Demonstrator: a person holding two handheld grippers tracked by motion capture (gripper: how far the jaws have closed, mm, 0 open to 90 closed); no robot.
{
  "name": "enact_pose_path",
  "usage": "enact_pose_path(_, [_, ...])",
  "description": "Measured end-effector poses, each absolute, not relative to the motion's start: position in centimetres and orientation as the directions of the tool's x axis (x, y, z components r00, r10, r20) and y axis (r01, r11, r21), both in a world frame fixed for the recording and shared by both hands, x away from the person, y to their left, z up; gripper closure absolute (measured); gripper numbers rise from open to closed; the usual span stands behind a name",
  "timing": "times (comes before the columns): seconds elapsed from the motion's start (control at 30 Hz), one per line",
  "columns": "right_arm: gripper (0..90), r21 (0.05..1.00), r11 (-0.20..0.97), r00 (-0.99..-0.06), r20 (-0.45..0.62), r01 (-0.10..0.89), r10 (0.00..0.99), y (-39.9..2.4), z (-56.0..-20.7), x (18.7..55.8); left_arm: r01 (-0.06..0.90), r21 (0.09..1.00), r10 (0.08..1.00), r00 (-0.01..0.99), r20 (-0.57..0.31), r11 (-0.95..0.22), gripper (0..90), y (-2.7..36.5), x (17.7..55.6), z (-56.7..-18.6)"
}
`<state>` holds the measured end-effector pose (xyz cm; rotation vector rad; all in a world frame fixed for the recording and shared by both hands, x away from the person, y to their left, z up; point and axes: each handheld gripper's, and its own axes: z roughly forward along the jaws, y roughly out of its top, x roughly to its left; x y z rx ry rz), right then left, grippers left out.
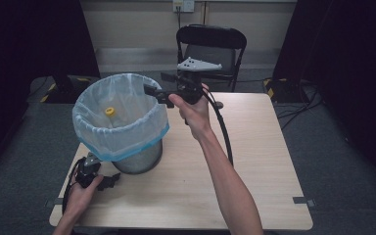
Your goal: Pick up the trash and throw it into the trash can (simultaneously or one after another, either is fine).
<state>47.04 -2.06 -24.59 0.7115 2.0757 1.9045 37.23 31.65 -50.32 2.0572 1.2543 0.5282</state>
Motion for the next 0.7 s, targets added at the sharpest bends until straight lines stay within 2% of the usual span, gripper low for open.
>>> enact_pose_path(0.47, [20.5,0.976,0.033,-0.811,0.161,0.216,0.563,-5.4,-26.1,47.7,0.62,0.716,0.89,0.456,0.003,-0.32,0.3,31.7,37.2,-50.3])
enact_pose_path(0.7, [19.0,0.968,0.071,-0.769,0.147,0.242,0.622,-8.0,-27.1,48.2,0.62,0.716,0.89,0.456,0.003,-0.32,0.3,31.7,37.2,-50.3])
